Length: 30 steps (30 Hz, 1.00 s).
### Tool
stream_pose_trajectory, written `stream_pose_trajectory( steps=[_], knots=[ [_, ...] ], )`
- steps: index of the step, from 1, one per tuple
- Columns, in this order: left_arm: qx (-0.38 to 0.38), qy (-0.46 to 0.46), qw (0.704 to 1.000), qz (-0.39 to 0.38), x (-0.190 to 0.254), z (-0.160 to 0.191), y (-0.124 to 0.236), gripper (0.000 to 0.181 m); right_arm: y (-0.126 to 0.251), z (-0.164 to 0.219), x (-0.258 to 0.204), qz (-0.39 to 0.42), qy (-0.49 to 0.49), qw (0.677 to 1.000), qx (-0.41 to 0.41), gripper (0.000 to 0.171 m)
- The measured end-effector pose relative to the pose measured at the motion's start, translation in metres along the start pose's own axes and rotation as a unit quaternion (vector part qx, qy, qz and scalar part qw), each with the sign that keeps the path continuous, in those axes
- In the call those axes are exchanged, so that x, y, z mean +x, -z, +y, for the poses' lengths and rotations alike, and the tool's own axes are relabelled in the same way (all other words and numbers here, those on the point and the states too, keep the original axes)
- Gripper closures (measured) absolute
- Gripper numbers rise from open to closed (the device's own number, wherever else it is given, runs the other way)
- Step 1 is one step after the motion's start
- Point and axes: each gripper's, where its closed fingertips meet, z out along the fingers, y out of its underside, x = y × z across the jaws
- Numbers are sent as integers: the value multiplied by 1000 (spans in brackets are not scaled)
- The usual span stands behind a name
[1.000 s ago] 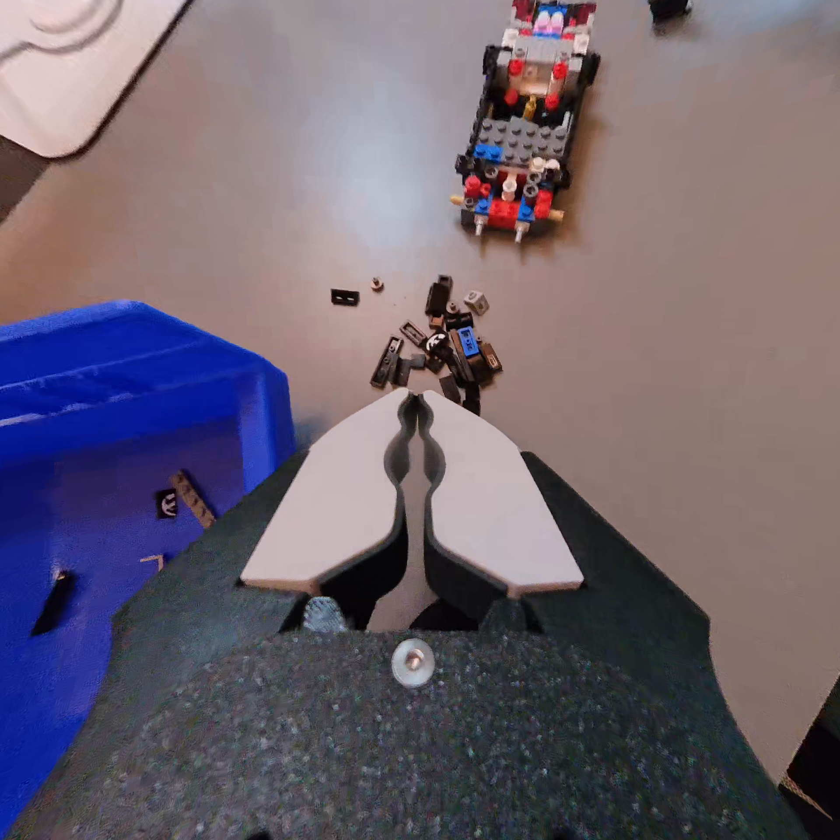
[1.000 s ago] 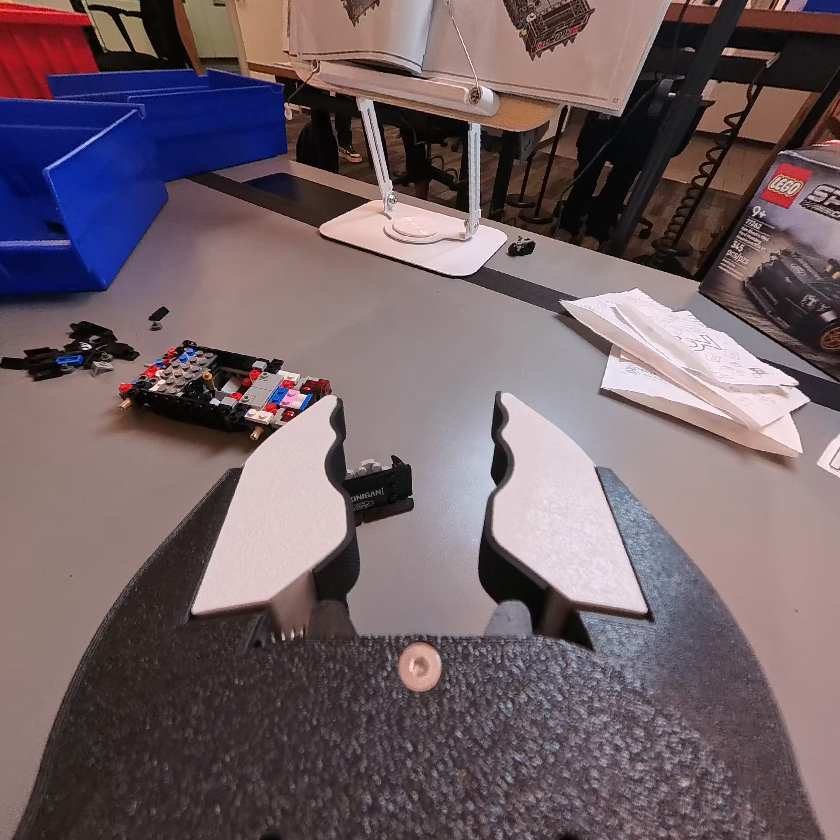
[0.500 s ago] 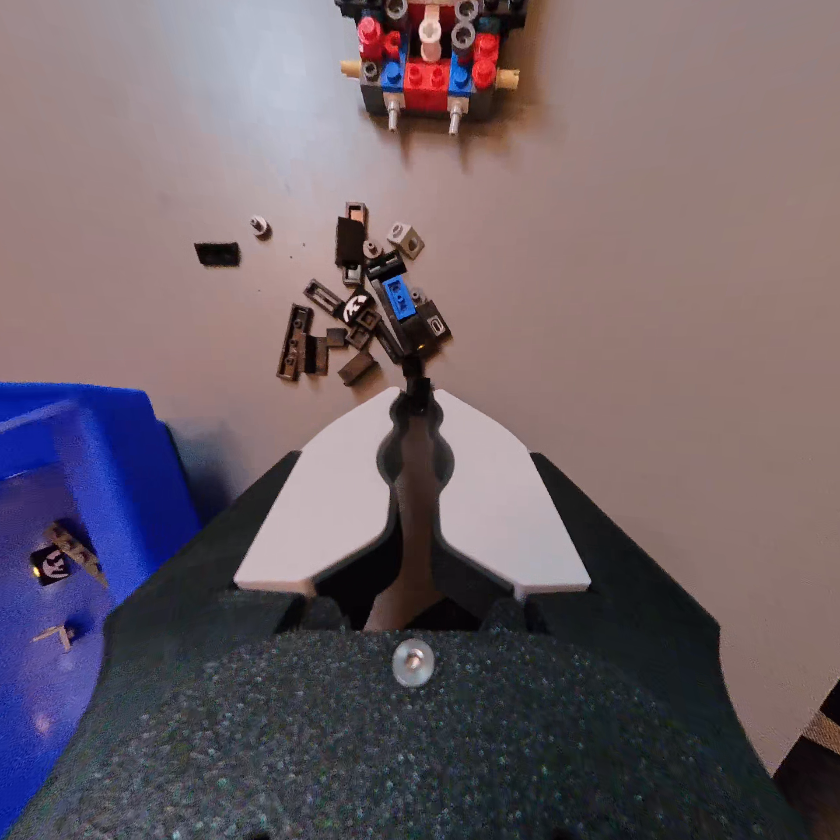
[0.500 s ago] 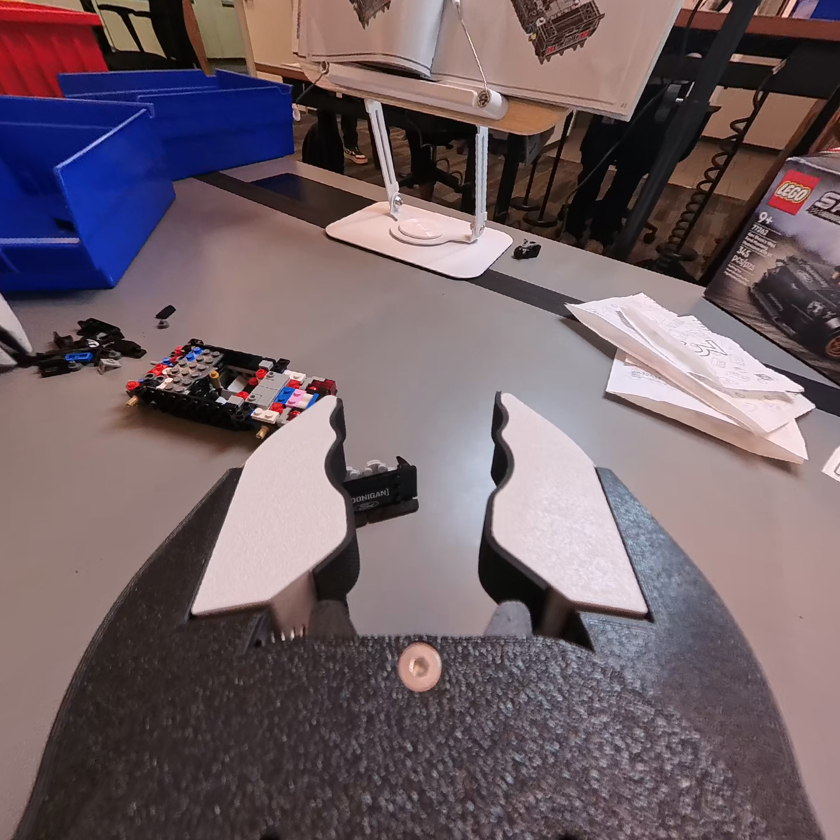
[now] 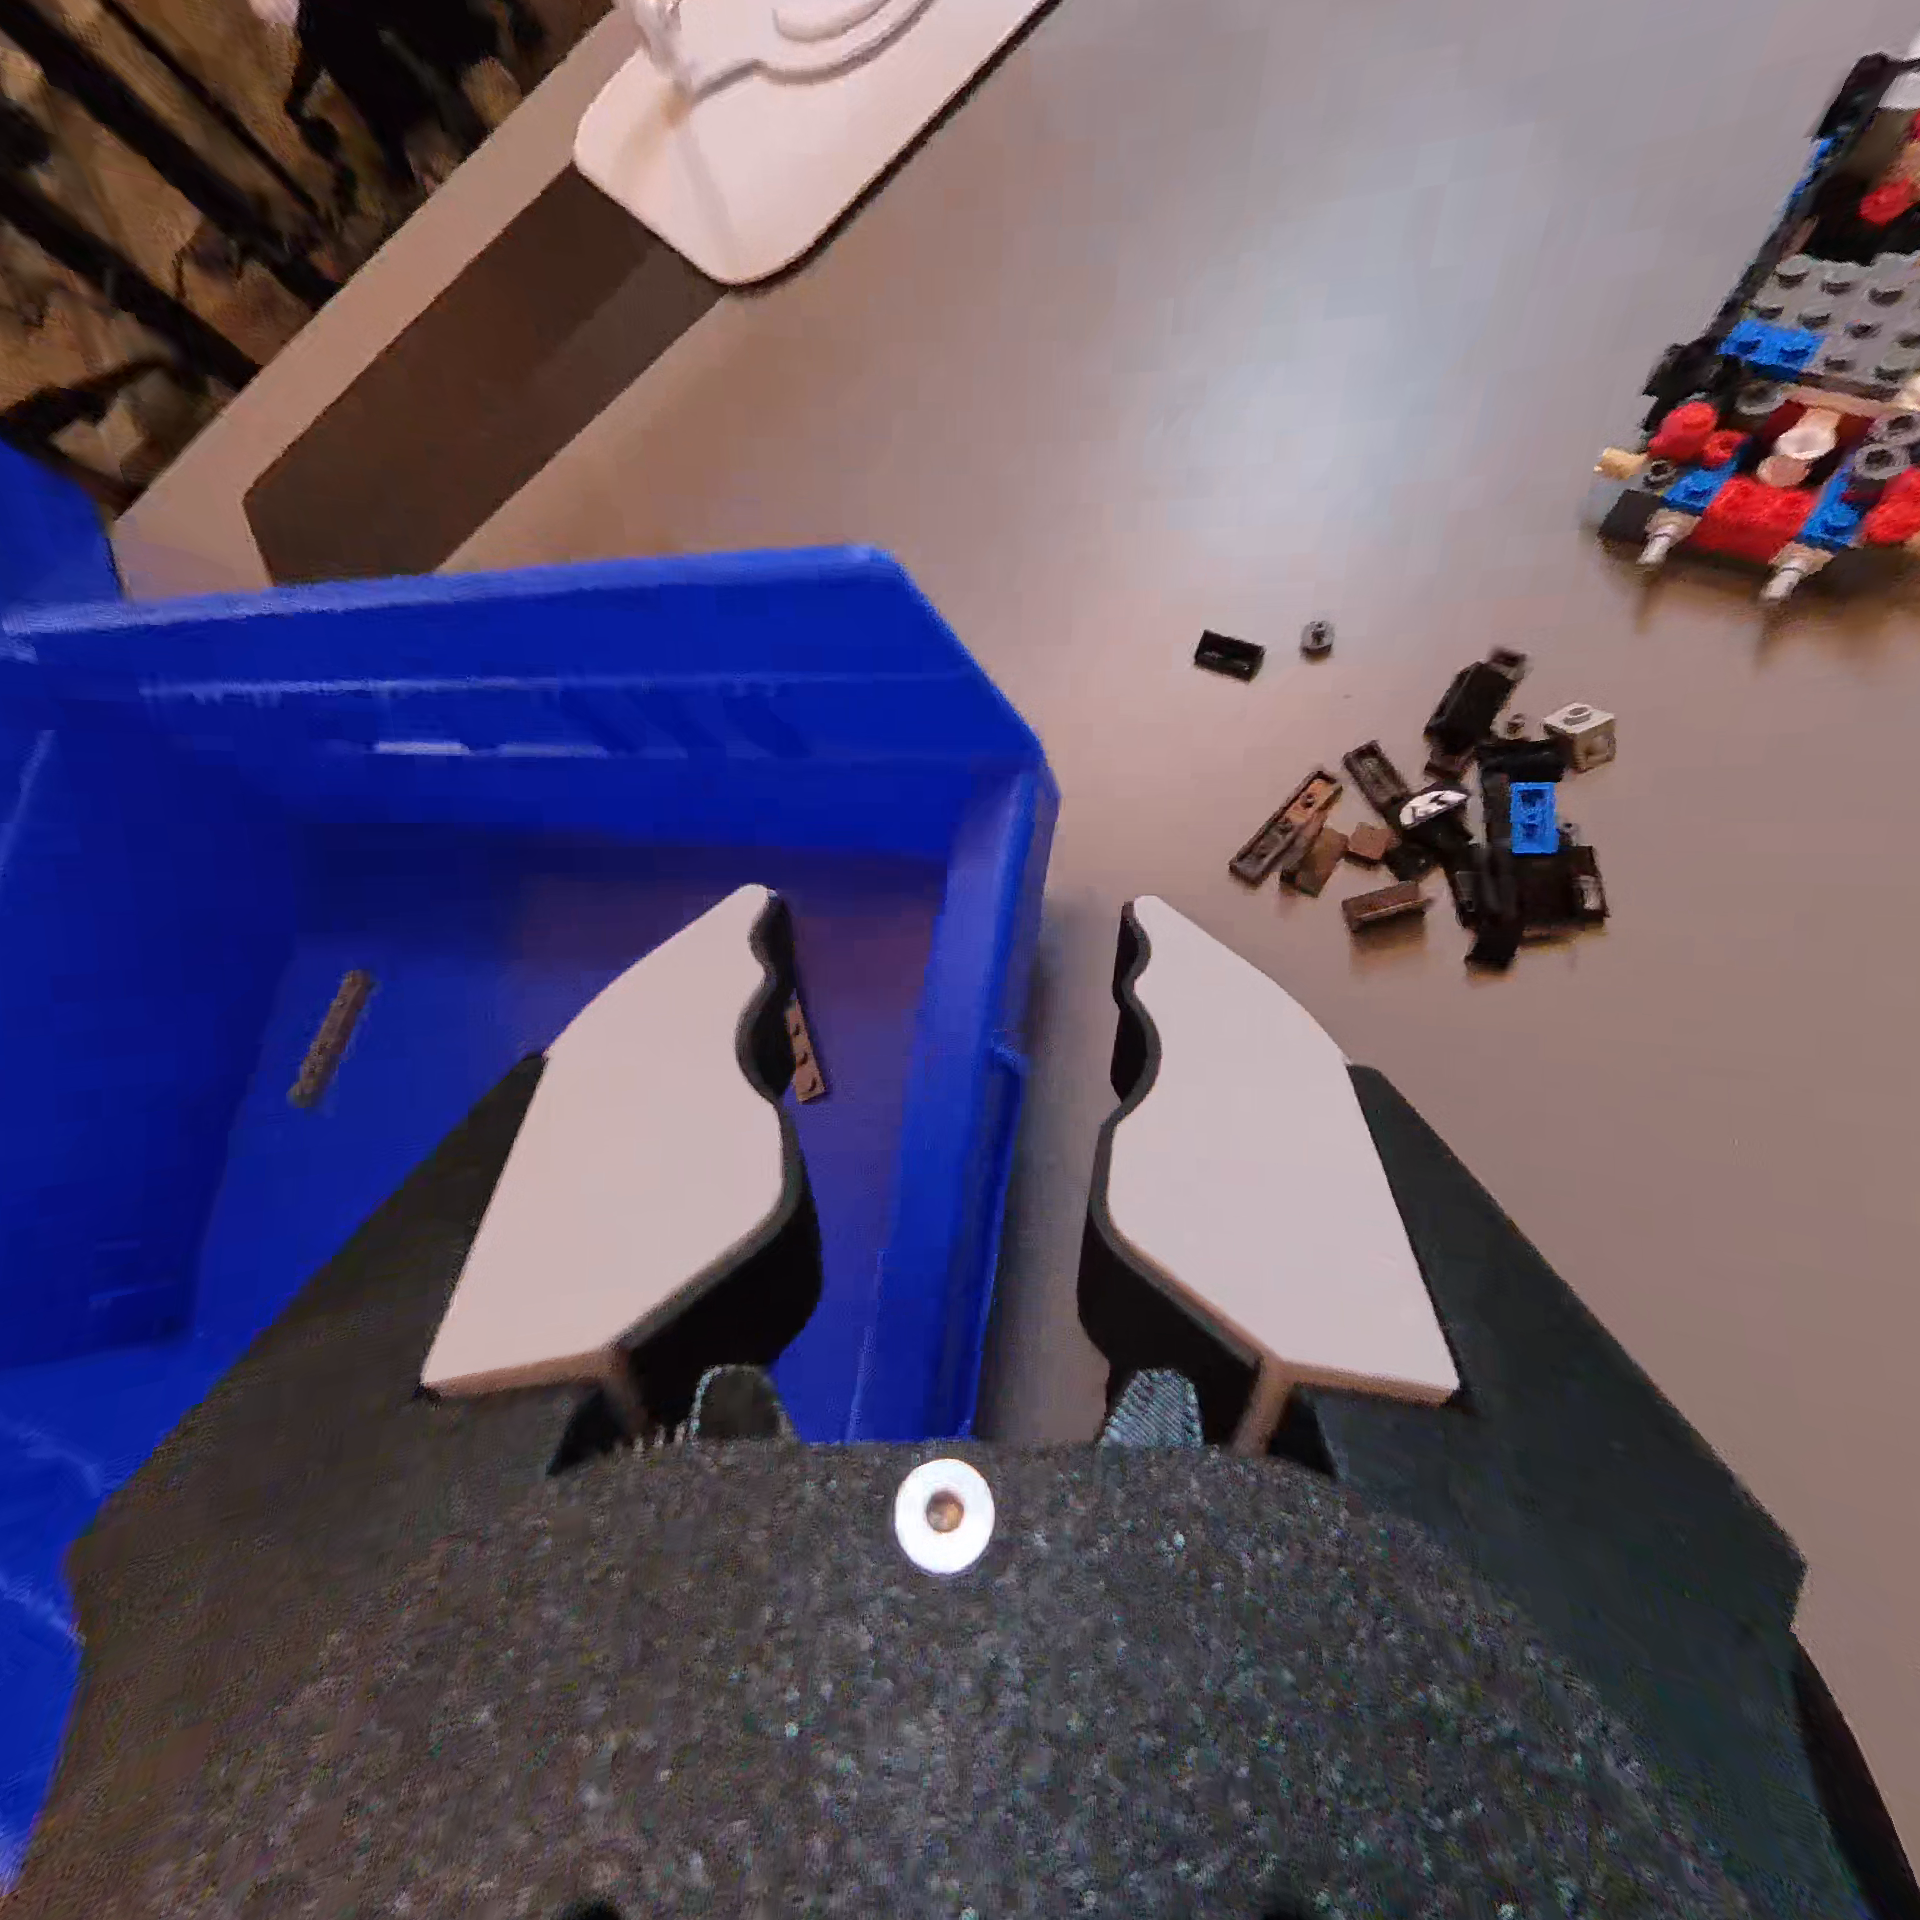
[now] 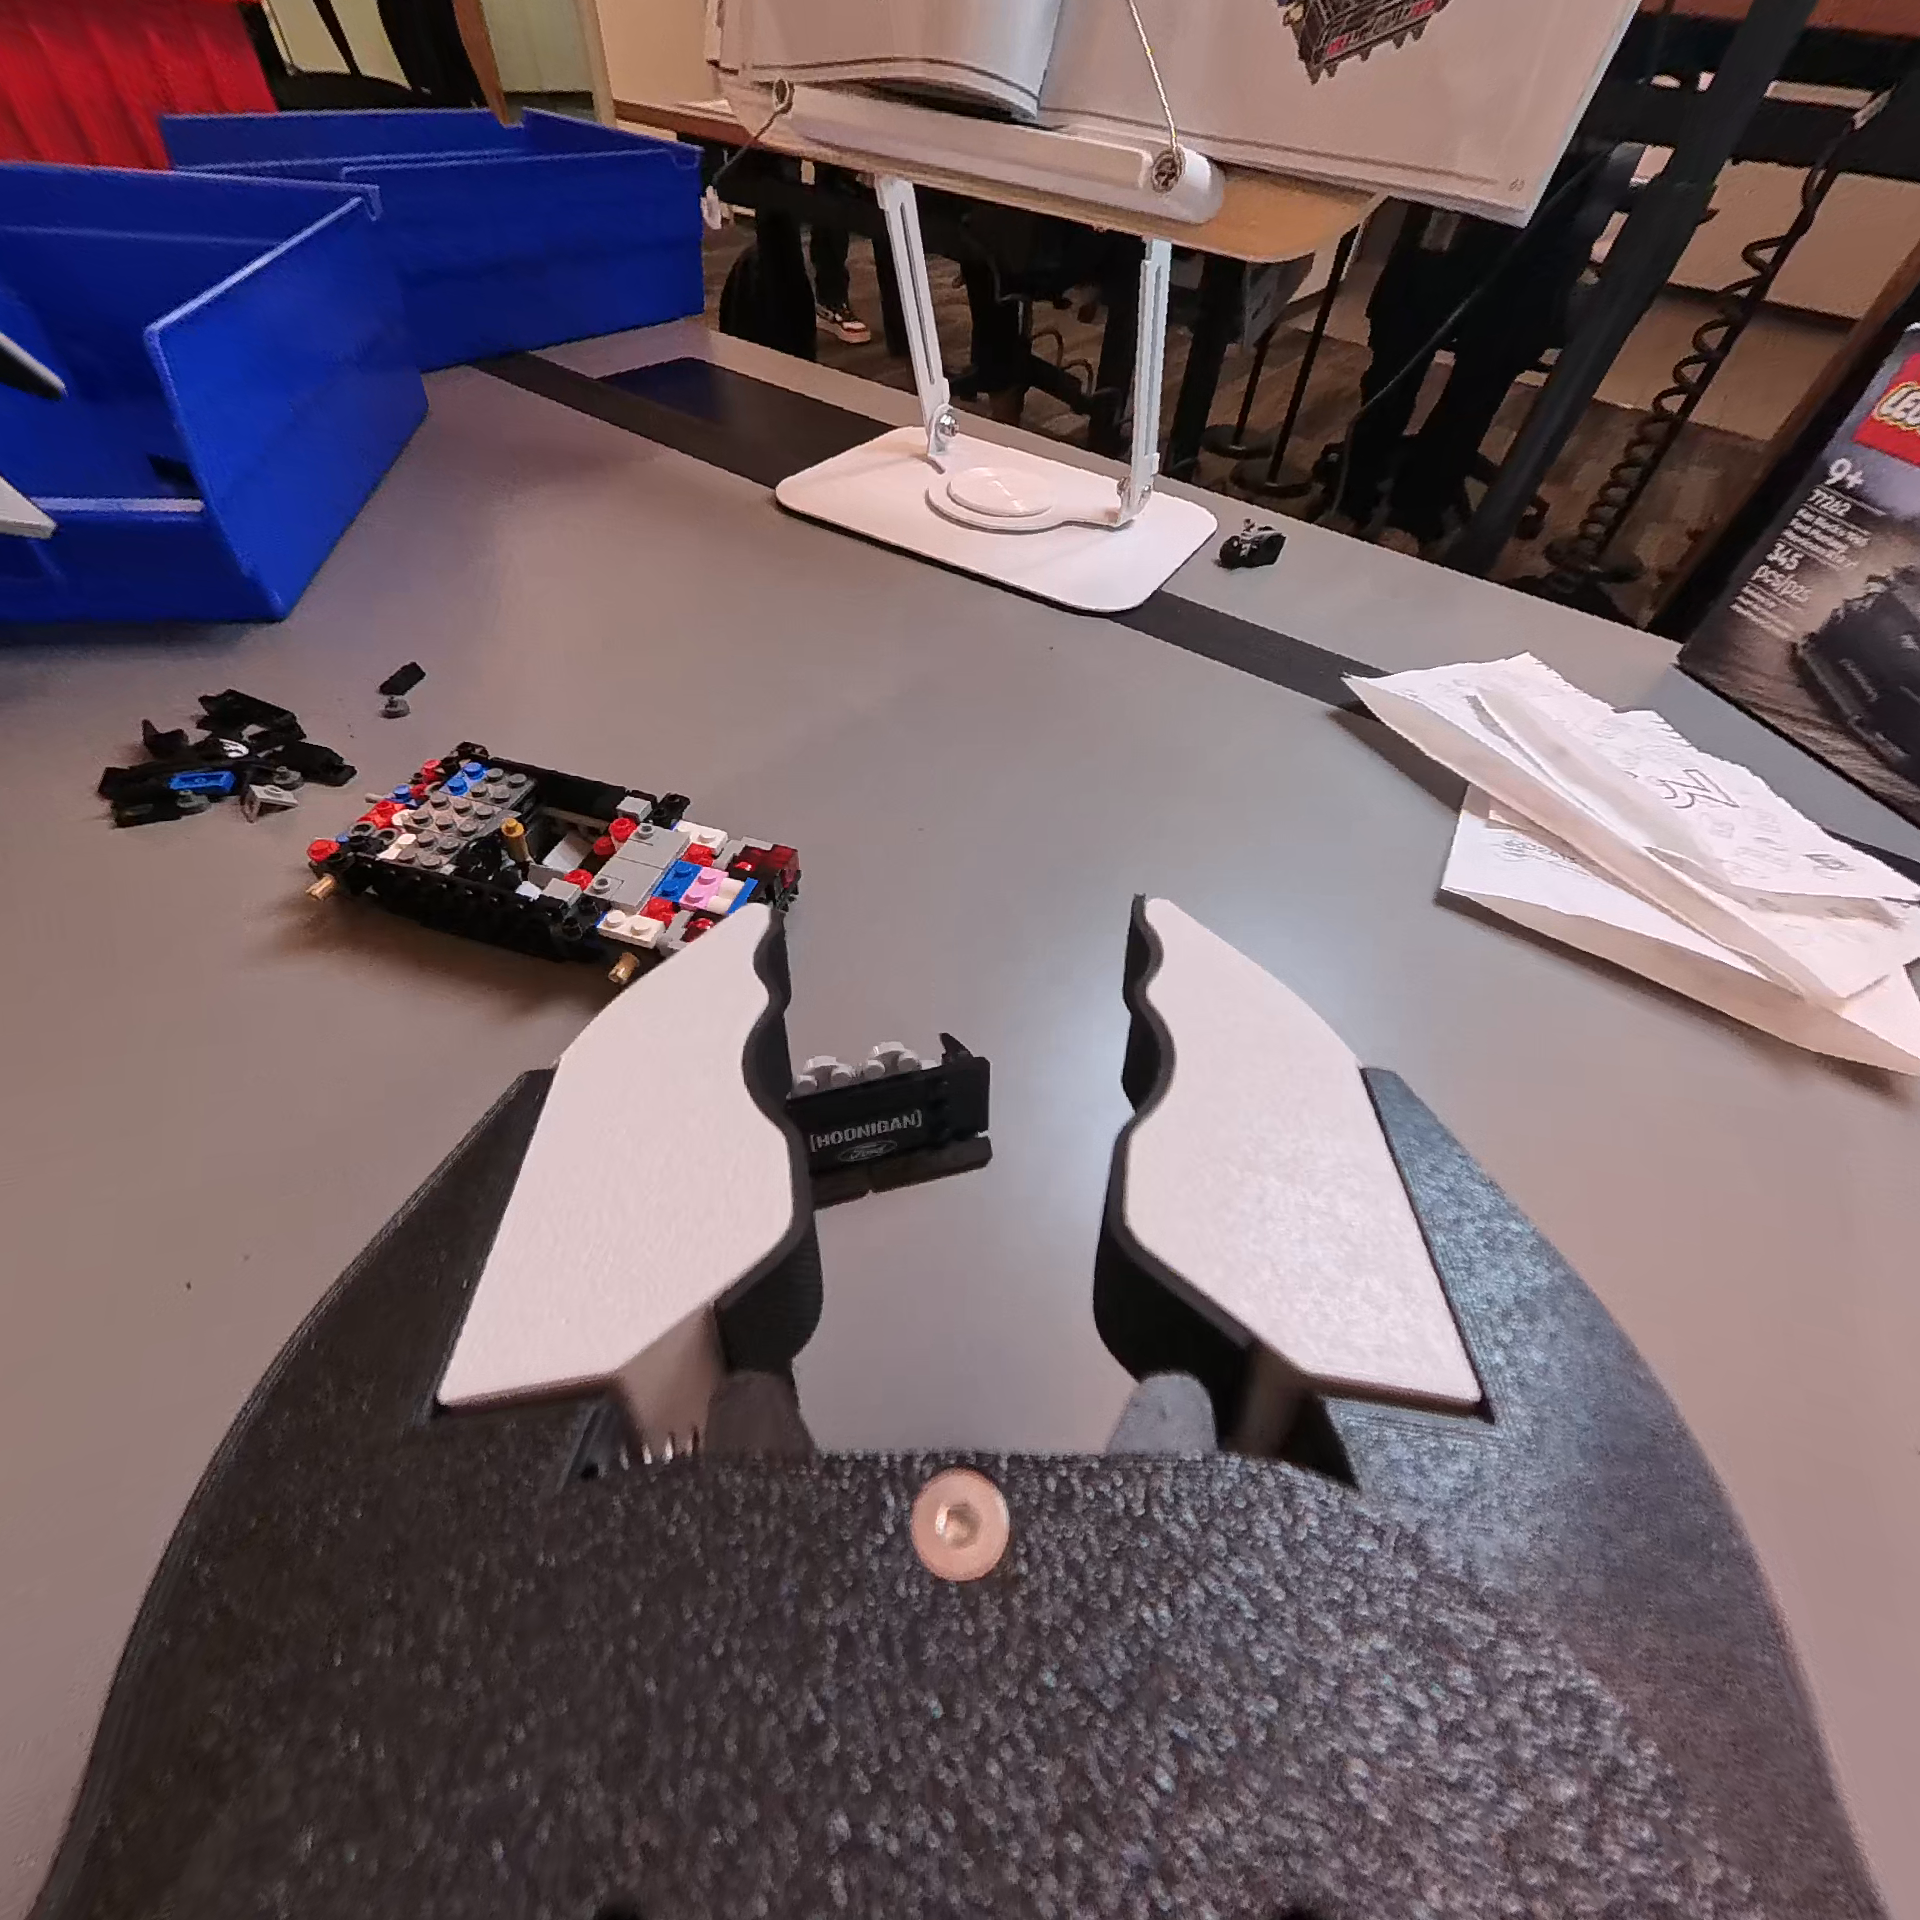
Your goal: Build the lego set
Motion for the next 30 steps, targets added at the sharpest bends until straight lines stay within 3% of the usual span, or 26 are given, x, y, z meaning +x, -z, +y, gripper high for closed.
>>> stream_pose_trajectory(
  steps=[3,6,9,12,17,18,26,30],
  knots=[
    [28,-39,993,107,48,-14,7,140,0,-1,-3,-5,4,1000,3,109],
    [-12,-41,978,206,92,-4,-1,135,-1,0,-5,-7,8,1000,2,109],
    [-52,-34,971,230,111,10,-16,129,-2,1,-5,-8,10,1000,0,109],
    [-67,-27,970,234,120,13,-26,133,-1,0,-5,-7,11,1000,2,109],
    [-64,-30,967,244,128,8,-28,156,1,-3,-3,-4,10,1000,7,109],
    [-65,-34,966,248,129,9,-27,167,1,-3,-3,-4,10,1000,7,109],
    [-29,-74,966,247,131,2,-19,169,3,-6,-3,-3,12,1000,13,109],
    [59,-41,984,163,84,-34,7,169,4,-6,-1,0,9,1000,15,109]
  ],
)
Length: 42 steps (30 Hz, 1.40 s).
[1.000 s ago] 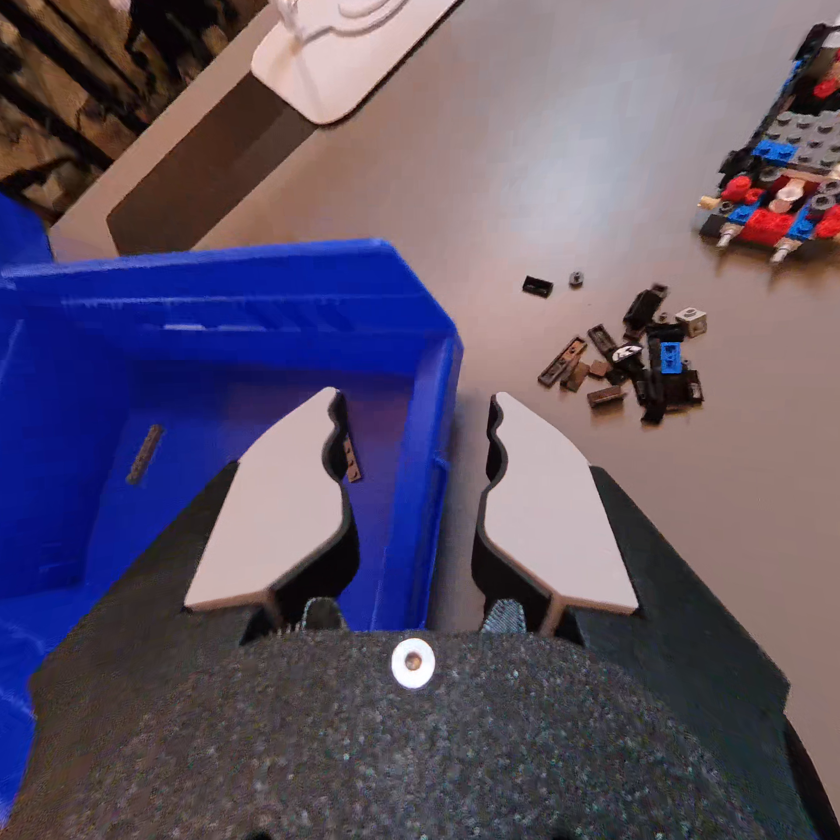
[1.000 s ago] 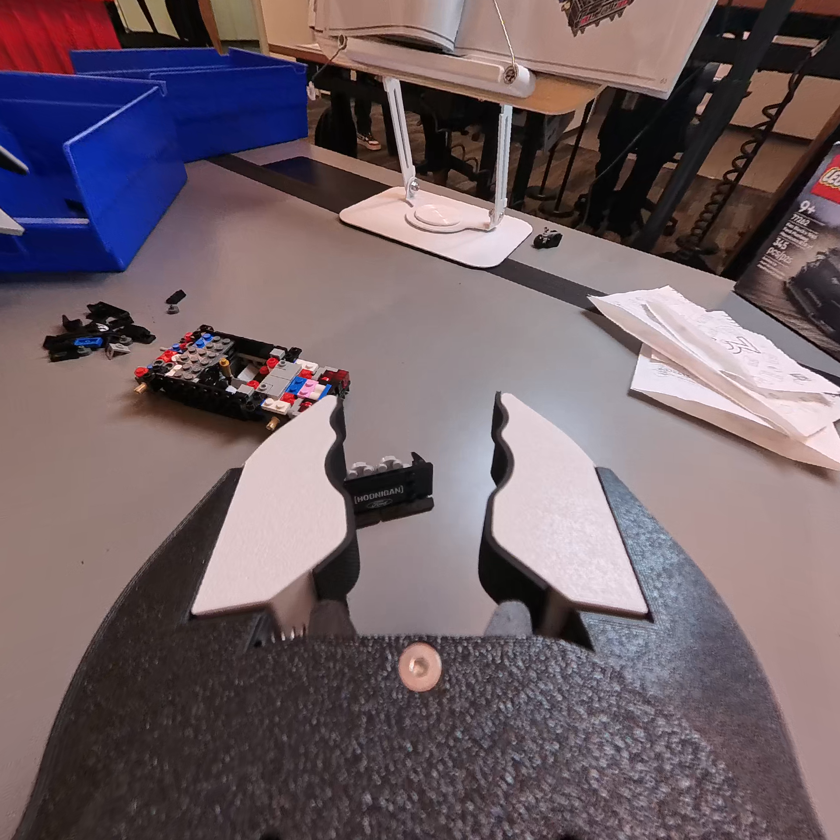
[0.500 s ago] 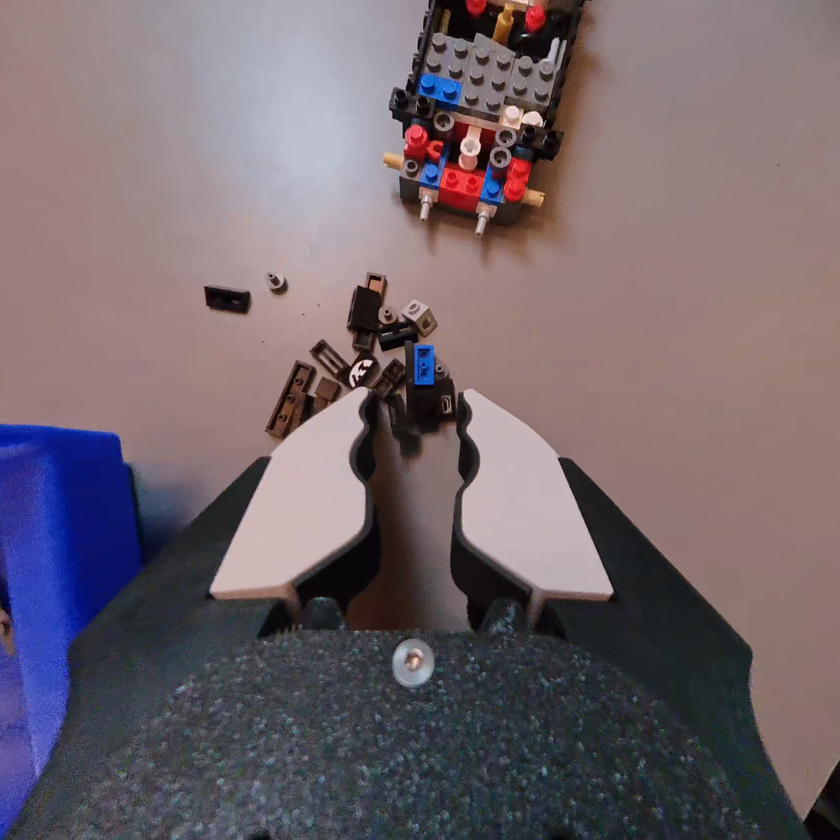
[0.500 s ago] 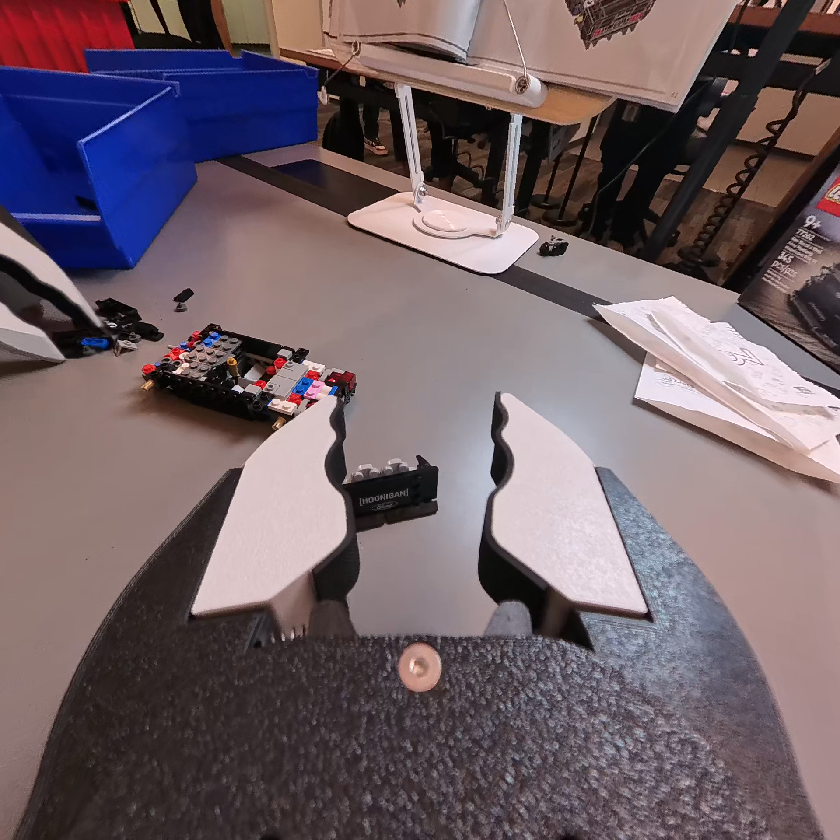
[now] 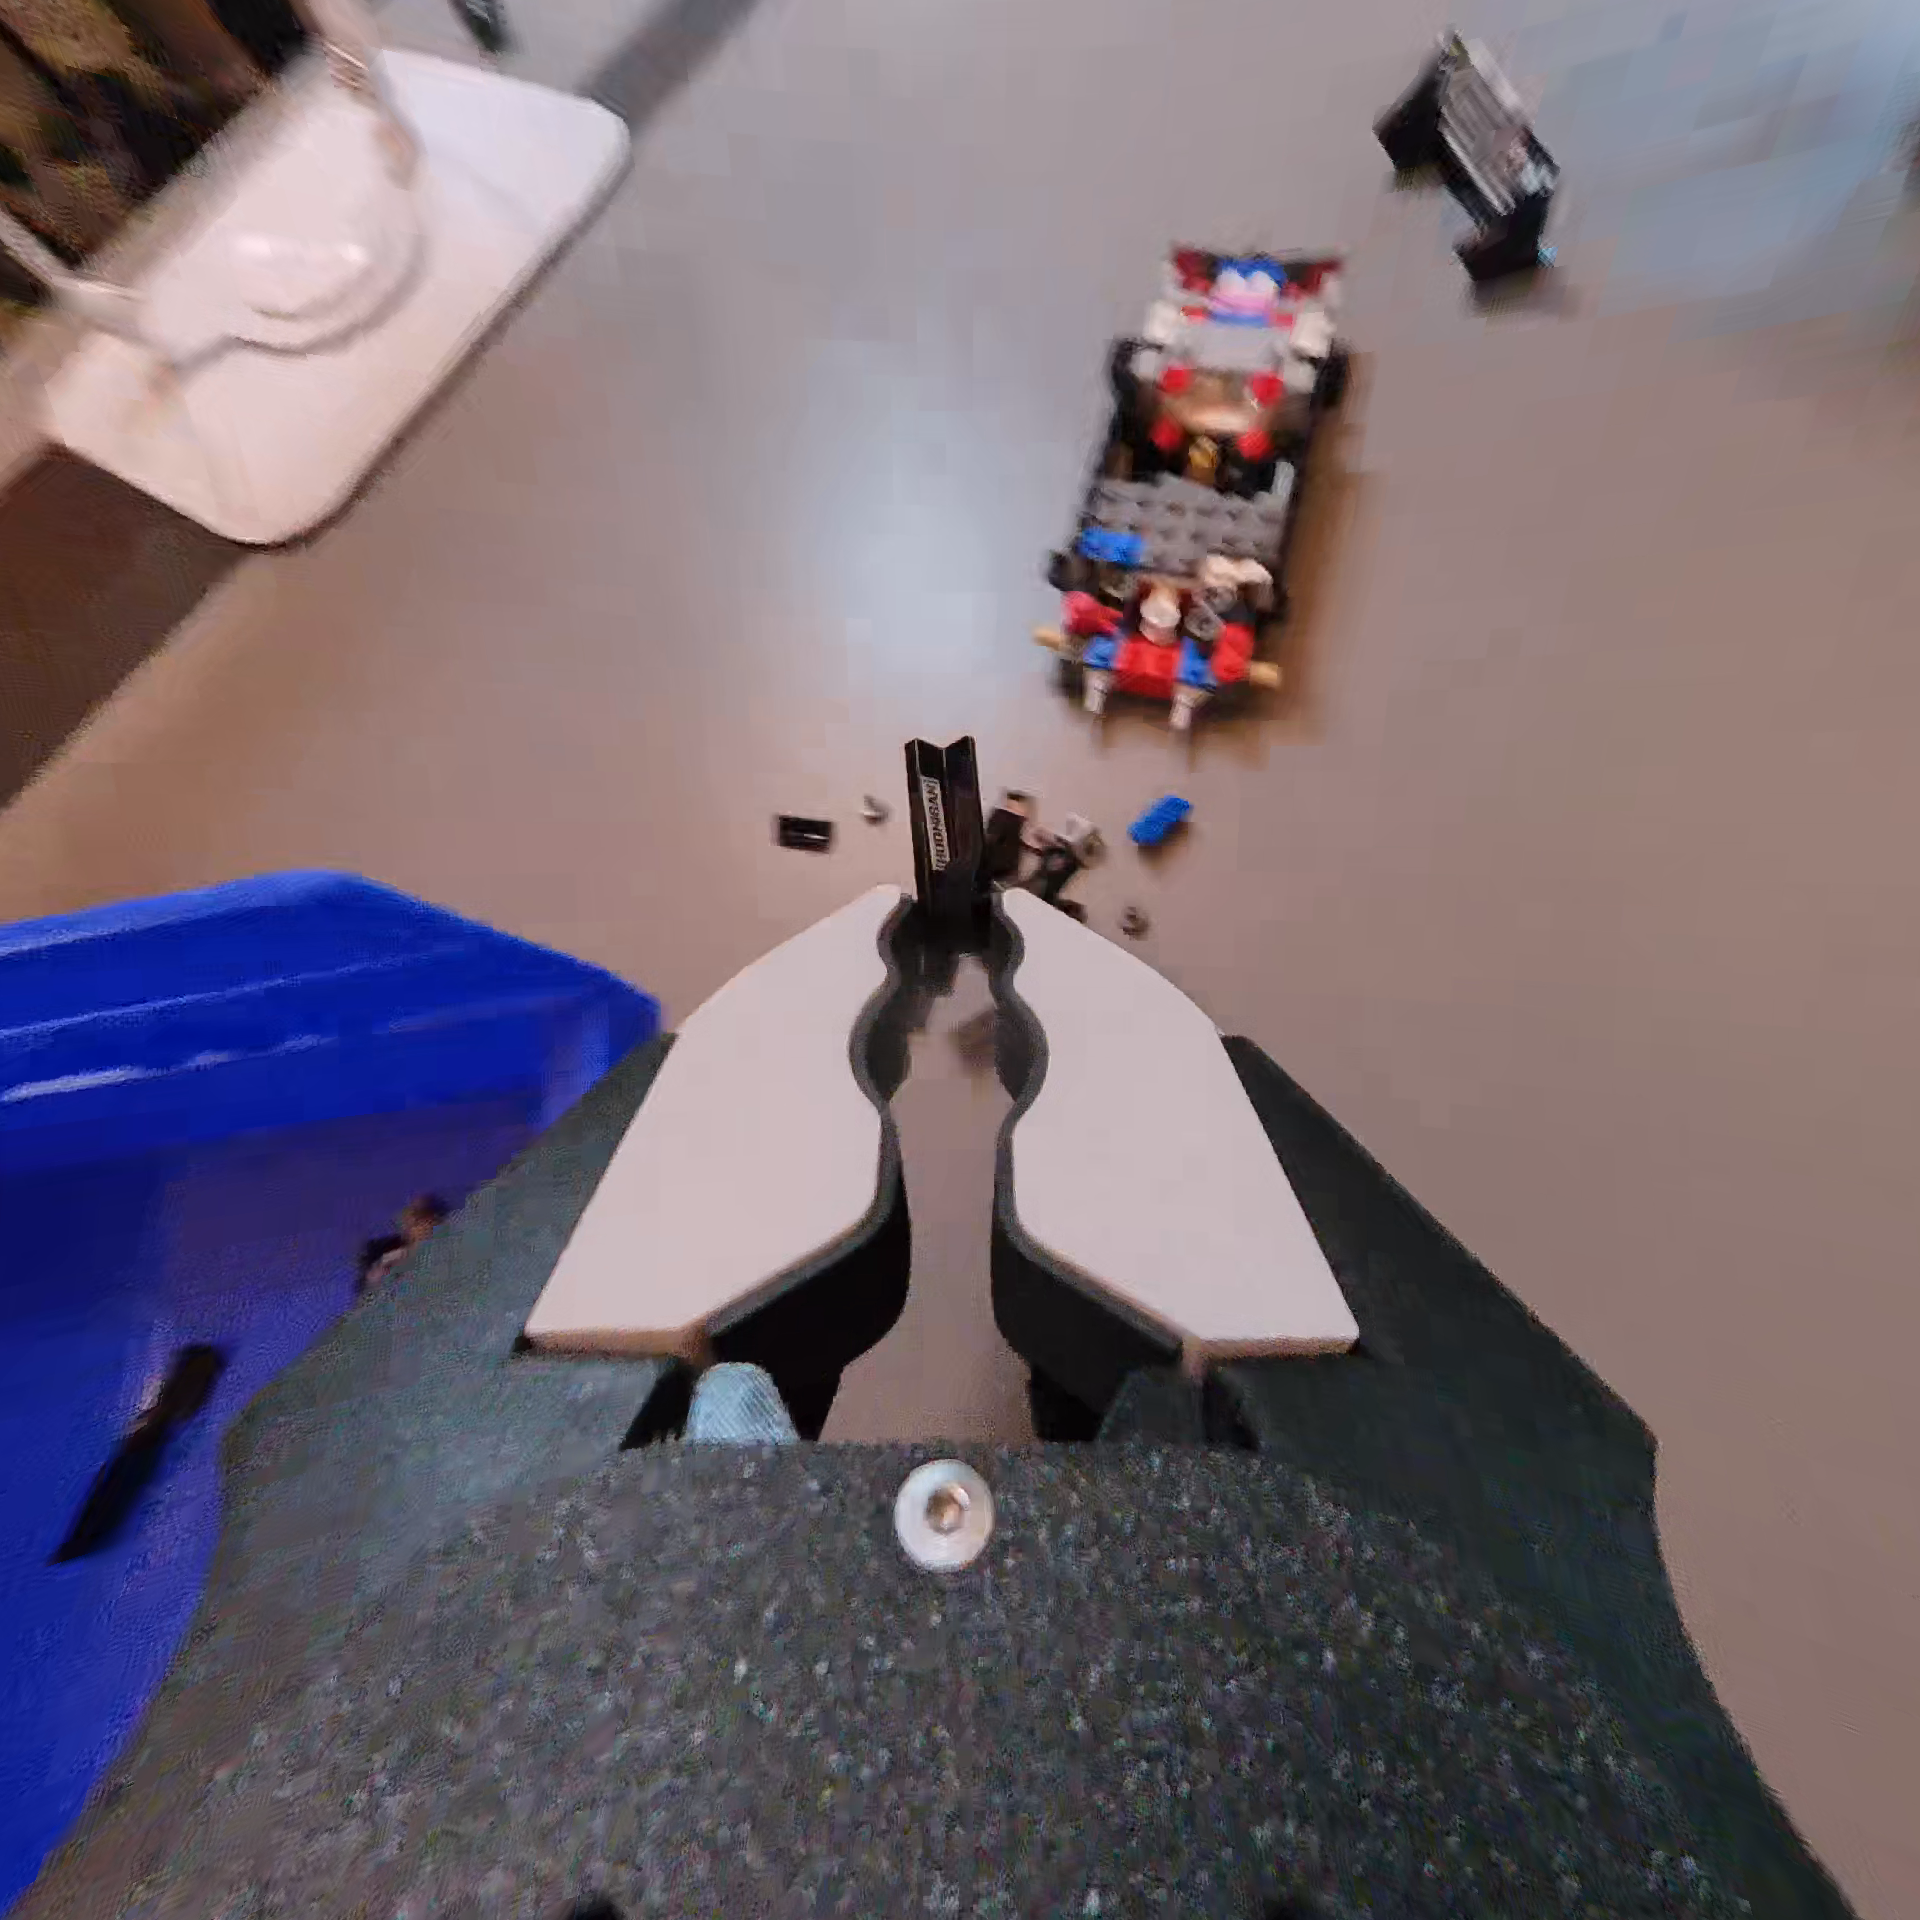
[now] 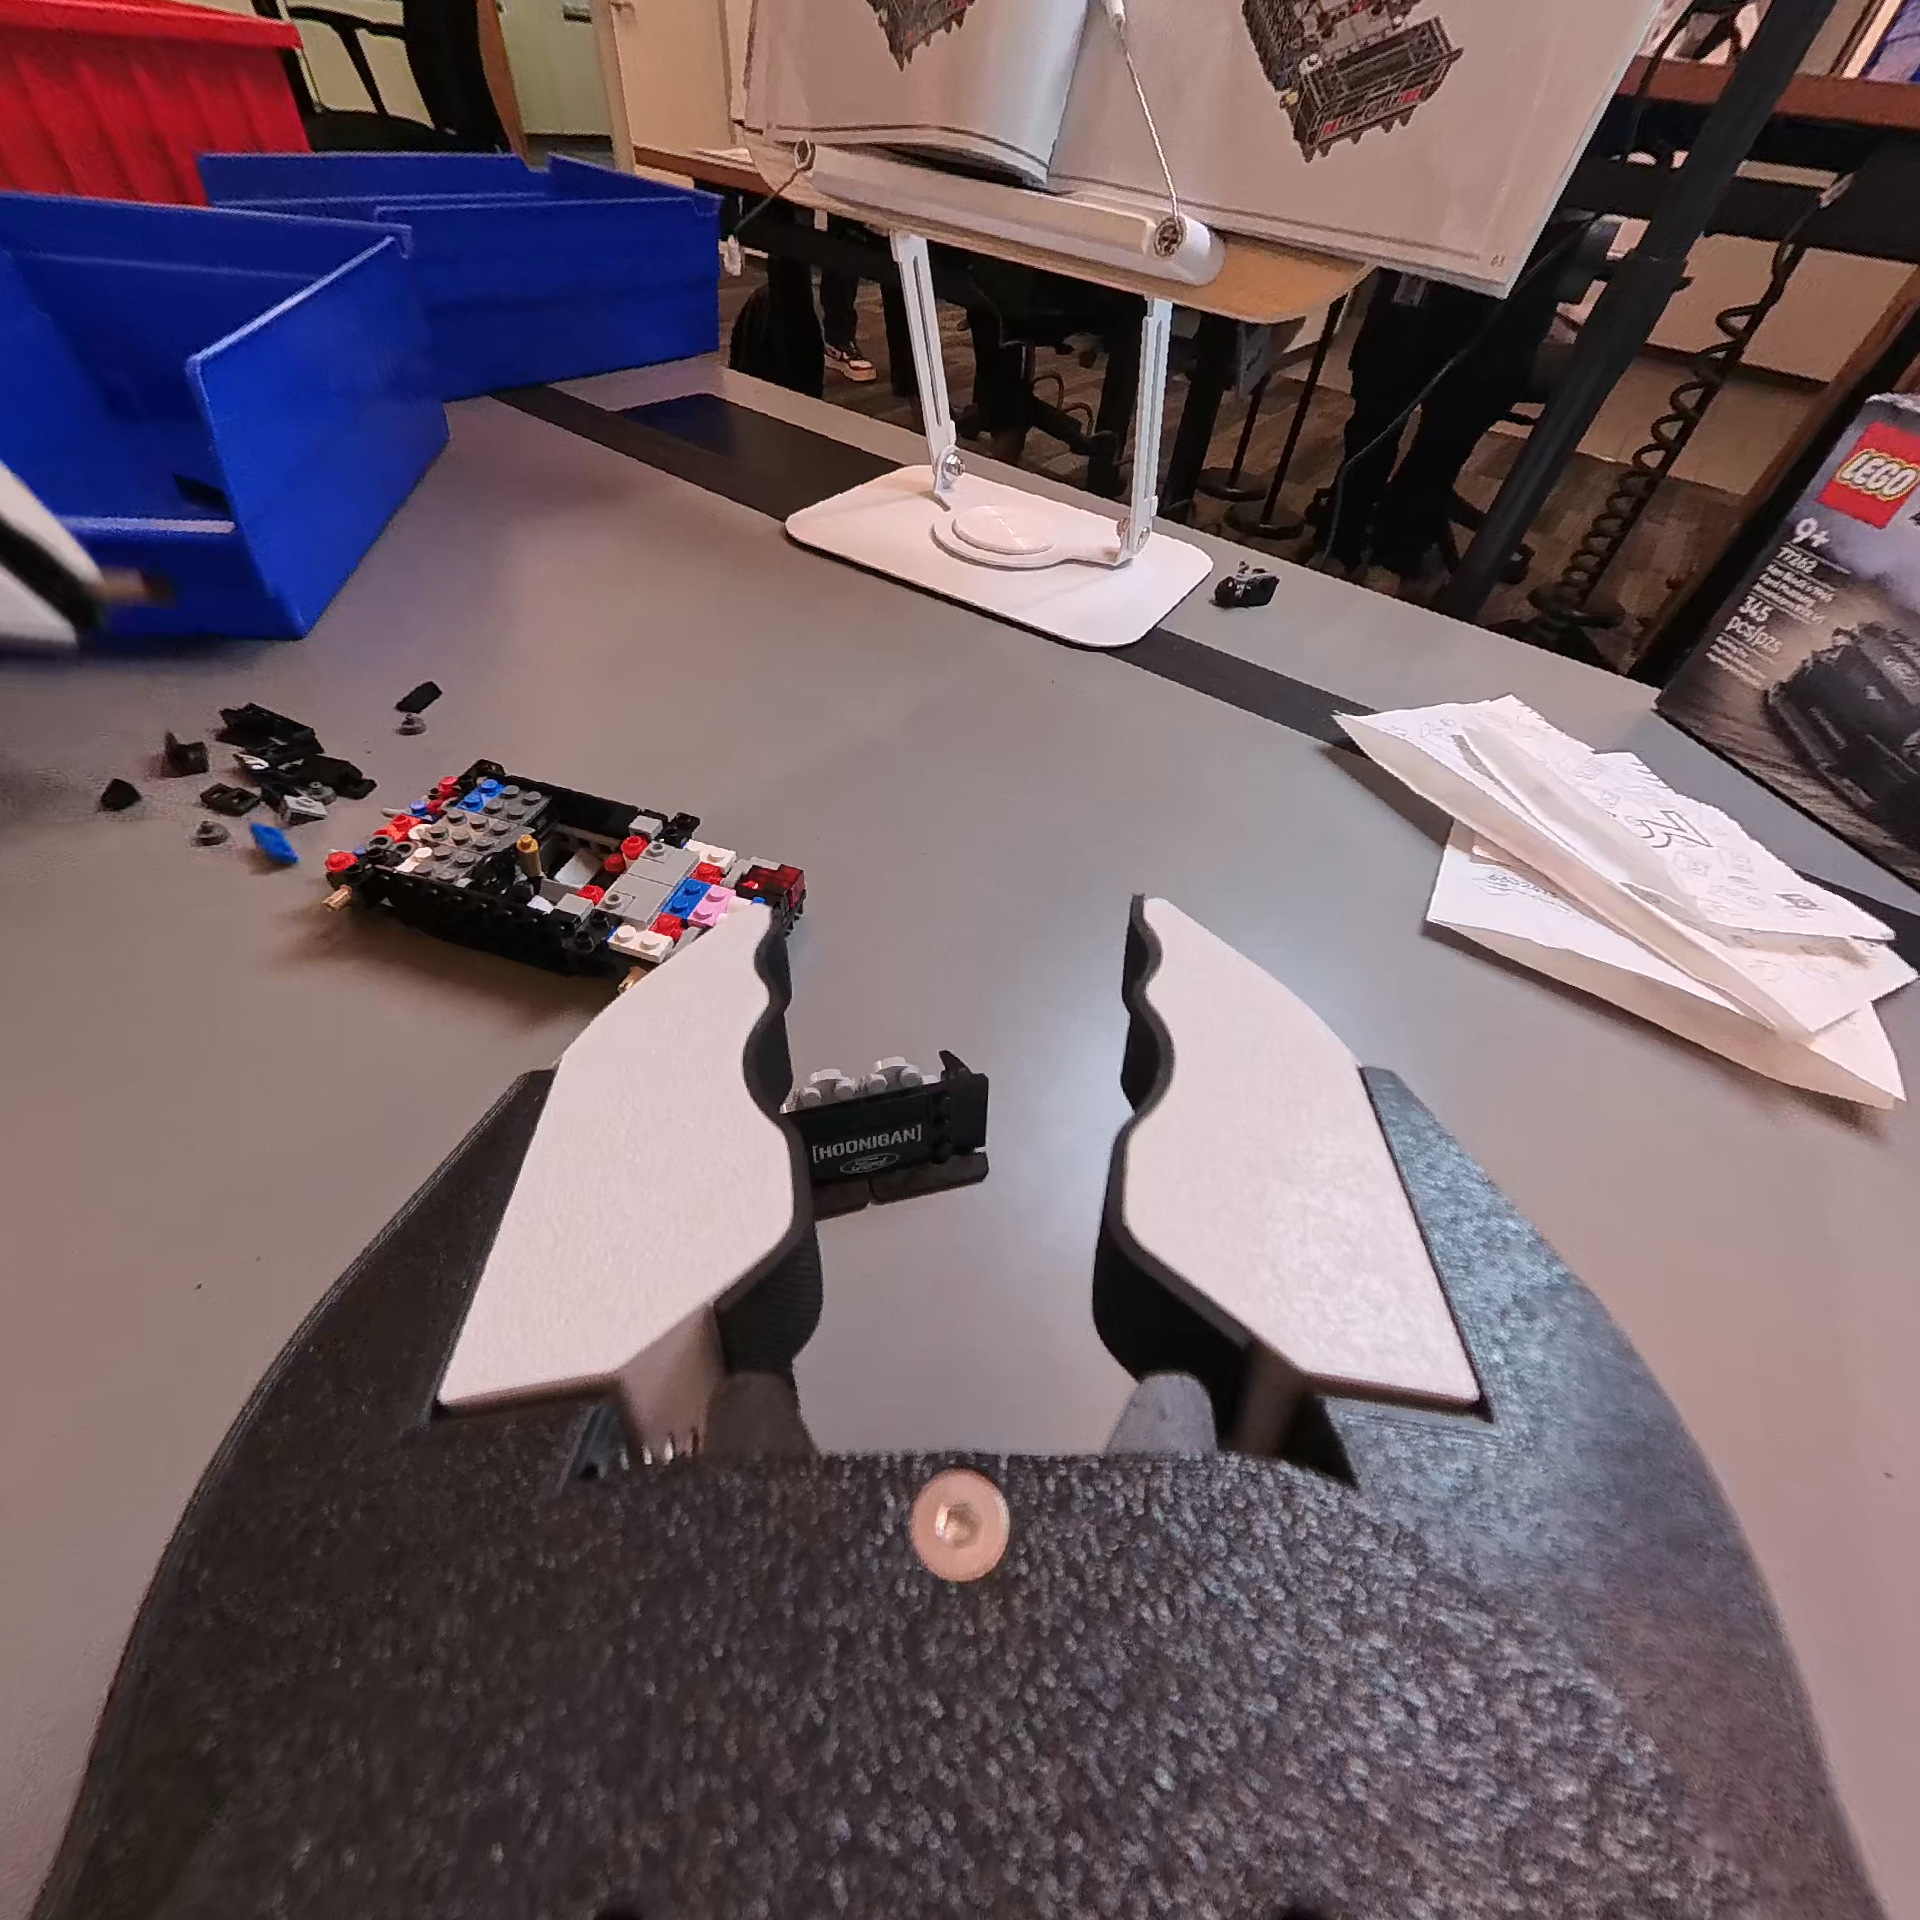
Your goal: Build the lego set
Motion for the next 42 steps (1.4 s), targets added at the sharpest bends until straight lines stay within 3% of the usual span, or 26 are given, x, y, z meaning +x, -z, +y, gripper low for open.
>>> stream_pose_trajectory(
  steps=[3,5,9,12,14,17,21,24,26,30,37,42],
  knots=[
    [34,57,989,-135,-66,-5,39,169,-3,3,-2,-4,-2,1000,-6,109],
    [-19,108,979,-174,-95,24,51,168,-5,5,-5,-10,2,1000,-11,109],
    [-81,153,974,-144,-98,61,46,131,-8,3,-19,-43,24,999,-10,109],
    [-58,137,980,-132,-101,54,43,123,-18,5,-54,-148,87,983,-60,109],
    [-38,123,984,-120,-95,40,41,122,-28,15,-83,-222,174,951,-128,107],
    [-11,92,990,-109,-84,25,33,126,-60,25,-104,-268,323,884,-204,94],
    [-16,57,992,-108,-73,27,25,125,-95,48,-120,-344,395,794,-309,81],
    [-25,56,992,-108,-71,33,27,125,-103,58,-127,-388,394,754,-353,89],
    [-20,60,992,-109,-72,33,30,127,-106,58,-126,-393,397,749,-358,106],
    [-8,50,994,-96,-64,28,32,134,-111,57,-102,-371,383,761,-370,108],
    [-33,37,994,-93,-63,38,24,133,-104,59,20,-266,288,818,-420,109],
    [-38,44,993,-102,-71,45,28,133,-63,83,94,-203,250,816,-480,109]
  ],
)
